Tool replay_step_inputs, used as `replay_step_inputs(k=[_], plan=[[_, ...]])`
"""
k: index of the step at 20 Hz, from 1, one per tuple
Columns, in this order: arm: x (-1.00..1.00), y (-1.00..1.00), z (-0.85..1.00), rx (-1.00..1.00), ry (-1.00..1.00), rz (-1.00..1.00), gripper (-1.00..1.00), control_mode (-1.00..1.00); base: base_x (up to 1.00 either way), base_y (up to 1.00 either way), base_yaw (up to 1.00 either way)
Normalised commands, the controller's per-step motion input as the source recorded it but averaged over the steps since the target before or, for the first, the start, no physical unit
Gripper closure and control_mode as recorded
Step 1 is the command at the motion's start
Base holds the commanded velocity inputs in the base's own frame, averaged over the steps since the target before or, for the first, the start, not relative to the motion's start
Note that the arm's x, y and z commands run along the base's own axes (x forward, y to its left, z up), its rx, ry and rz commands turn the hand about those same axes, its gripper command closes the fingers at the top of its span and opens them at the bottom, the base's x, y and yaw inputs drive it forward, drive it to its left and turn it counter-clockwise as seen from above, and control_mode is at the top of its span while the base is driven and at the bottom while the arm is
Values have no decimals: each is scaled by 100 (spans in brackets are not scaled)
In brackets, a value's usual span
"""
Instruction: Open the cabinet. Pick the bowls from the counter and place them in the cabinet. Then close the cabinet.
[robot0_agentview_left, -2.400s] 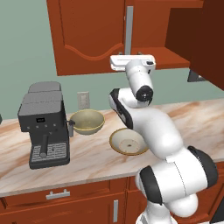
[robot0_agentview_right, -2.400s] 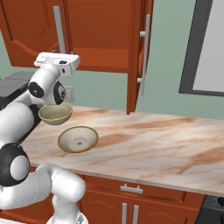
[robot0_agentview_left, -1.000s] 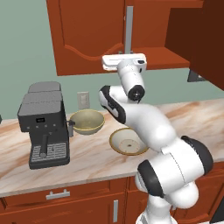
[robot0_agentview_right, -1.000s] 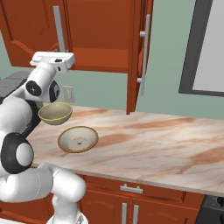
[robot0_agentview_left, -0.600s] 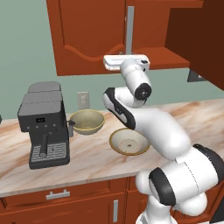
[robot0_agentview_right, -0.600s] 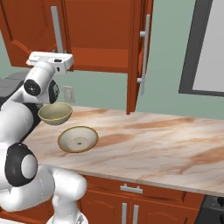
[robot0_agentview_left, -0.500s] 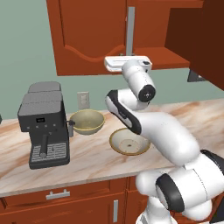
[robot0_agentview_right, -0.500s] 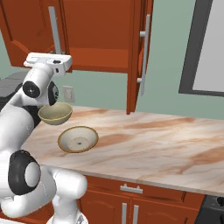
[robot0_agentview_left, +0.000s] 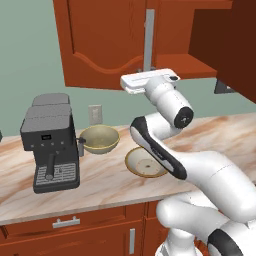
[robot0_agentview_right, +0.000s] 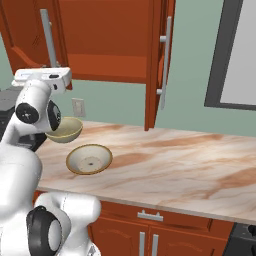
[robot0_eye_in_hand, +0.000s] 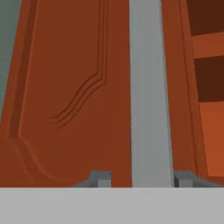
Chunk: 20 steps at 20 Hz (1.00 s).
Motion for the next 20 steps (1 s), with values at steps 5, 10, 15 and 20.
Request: replay_step_inputs(k=[5, 10, 15, 20], plan=[[-51, 100, 1, -9, 0, 0, 100, -100, 0, 0, 0], [-51, 100, 1, -12, 0, -3, 100, -100, 0, 0, 0], [-39, 100, 0, -17, 0, -8, 100, -100, 0, 0, 0], [-38, 100, 0, -13, 0, -3, 100, -100, 0, 0, 0]])
